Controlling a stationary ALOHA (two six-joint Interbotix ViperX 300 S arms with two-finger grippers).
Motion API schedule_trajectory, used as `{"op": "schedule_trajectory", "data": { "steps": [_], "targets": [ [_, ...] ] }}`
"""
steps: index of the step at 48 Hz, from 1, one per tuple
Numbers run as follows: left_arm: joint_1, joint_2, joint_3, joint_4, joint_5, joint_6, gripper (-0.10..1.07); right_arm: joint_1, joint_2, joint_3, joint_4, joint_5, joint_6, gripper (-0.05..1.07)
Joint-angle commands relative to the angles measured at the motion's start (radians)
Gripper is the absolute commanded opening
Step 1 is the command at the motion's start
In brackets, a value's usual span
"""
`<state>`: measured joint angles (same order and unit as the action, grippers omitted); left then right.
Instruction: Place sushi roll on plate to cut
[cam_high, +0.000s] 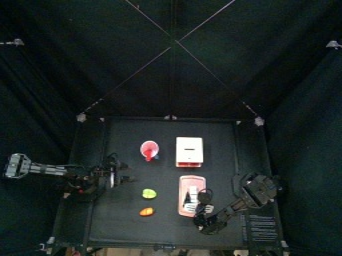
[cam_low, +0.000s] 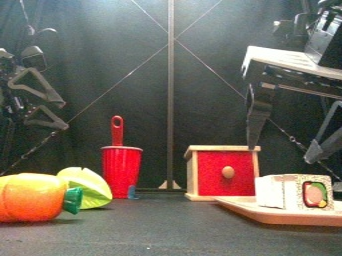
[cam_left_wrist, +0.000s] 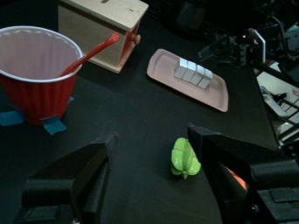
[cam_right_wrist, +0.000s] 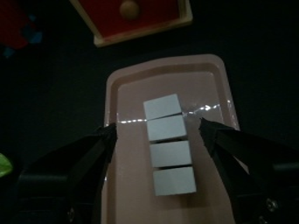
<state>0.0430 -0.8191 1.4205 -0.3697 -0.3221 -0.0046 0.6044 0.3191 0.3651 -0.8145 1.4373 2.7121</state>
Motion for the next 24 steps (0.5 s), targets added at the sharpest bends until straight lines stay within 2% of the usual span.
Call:
{"op": "schedule_trajectory", "data": {
  "steps": [1,13,24],
  "targets": [
    [0.0,0.002,-0.017,0.0,-0.005,0.0,0.97,0.002,-0.058,0.008,-0.017,0.011,0.002,1.04],
    [0.008,0.002,-0.023,0.002,-0.005,0.006,0.97,0.002,-0.094,0.043,-0.043,0.011,0.002,1.04],
    [0.011,0.002,-0.031,0.025,-0.006,0.009,0.97,0.002,-0.114,0.057,-0.137,0.009,0.0,1.04]
  ]
}}
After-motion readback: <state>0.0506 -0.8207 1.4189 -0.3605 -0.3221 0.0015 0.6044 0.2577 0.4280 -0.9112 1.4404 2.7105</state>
